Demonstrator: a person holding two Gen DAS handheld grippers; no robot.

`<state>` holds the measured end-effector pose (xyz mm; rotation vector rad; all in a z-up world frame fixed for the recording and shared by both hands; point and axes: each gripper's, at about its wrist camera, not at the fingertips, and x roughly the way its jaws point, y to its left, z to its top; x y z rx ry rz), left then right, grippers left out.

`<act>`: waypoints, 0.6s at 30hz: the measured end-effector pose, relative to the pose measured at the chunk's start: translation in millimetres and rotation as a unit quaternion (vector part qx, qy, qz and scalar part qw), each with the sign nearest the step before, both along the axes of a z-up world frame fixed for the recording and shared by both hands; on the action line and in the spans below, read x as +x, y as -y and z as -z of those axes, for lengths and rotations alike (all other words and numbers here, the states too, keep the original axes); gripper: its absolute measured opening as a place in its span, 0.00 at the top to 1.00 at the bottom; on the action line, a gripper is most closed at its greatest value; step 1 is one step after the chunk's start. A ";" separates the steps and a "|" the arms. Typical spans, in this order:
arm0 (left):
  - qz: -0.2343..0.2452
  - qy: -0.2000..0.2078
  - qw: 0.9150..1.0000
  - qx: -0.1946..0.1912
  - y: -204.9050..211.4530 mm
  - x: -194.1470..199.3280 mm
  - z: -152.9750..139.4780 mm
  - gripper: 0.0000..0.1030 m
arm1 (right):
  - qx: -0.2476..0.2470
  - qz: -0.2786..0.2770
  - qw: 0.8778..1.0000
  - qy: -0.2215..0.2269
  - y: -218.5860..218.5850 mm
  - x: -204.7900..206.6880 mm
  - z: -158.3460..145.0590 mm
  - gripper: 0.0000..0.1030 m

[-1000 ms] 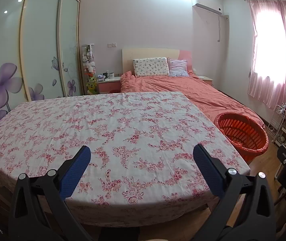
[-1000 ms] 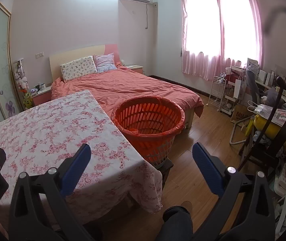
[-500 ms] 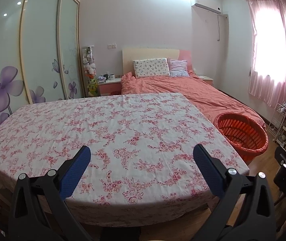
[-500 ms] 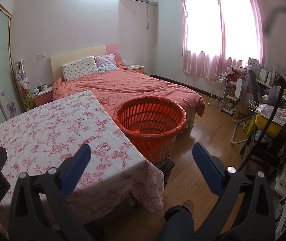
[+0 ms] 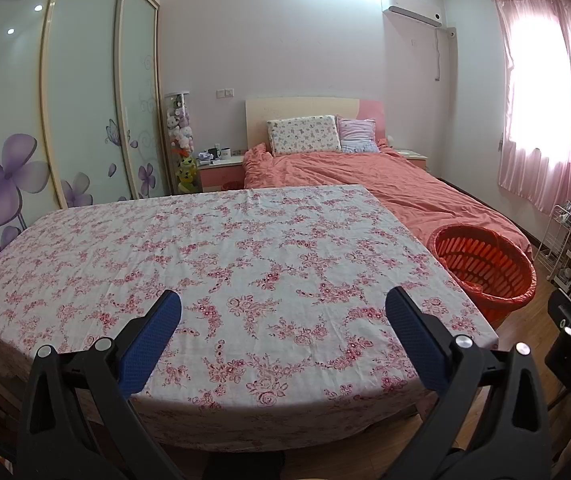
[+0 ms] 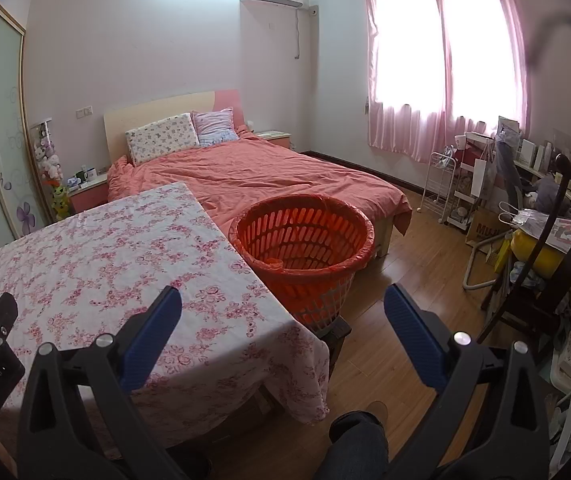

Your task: Collect trash

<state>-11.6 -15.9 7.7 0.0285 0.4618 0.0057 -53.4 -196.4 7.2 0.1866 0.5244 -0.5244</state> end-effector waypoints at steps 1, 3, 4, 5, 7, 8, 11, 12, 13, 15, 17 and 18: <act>0.000 -0.001 1.000 0.000 0.2 0.1 -0.2 0.02 | 0.000 0.000 1.000 0.000 -0.1 0.1 -0.1 0.04; 0.000 -0.002 1.000 -0.001 0.2 0.2 0.0 0.02 | 0.000 -0.001 1.000 0.000 -0.4 0.6 0.1 0.04; -0.001 -0.003 1.000 -0.001 0.2 0.1 -0.3 0.02 | 0.000 -0.001 1.000 0.000 -0.7 0.8 -0.4 0.04; 0.000 -0.003 1.000 -0.002 0.1 0.1 -0.4 0.02 | 0.000 -0.001 1.000 0.000 -0.5 0.6 0.1 0.04; 0.000 -0.003 1.000 -0.002 -0.2 0.2 -0.1 0.02 | 0.000 0.000 1.000 0.000 -0.6 0.6 0.1 0.04; 0.000 -0.003 1.000 -0.002 -0.2 0.2 -0.1 0.02 | 0.000 0.000 1.000 0.000 -0.6 0.6 0.1 0.04; -0.001 -0.005 1.000 -0.003 -0.9 0.4 0.5 0.02 | 0.000 0.000 1.000 -0.001 -0.5 0.6 0.2 0.04; -0.001 -0.005 1.000 -0.003 -1.0 0.1 0.4 0.02 | 0.000 -0.001 1.000 0.000 -0.4 0.5 0.2 0.04; 0.000 -0.005 1.000 -0.002 -1.0 0.1 0.4 0.02 | 0.000 -0.001 1.000 0.000 -0.5 0.5 0.1 0.04; 0.000 -0.005 1.000 -0.002 -1.0 0.6 0.5 0.02 | -0.001 0.000 1.000 0.000 -0.4 0.5 0.2 0.04; -0.001 -0.005 1.000 -0.002 -1.0 0.6 0.4 0.02 | -0.001 0.000 1.000 0.000 -0.4 0.6 0.2 0.04; 0.000 -0.006 1.000 -0.003 -1.2 0.5 0.4 0.02 | -0.001 0.000 1.000 0.000 -0.5 0.7 -0.3 0.04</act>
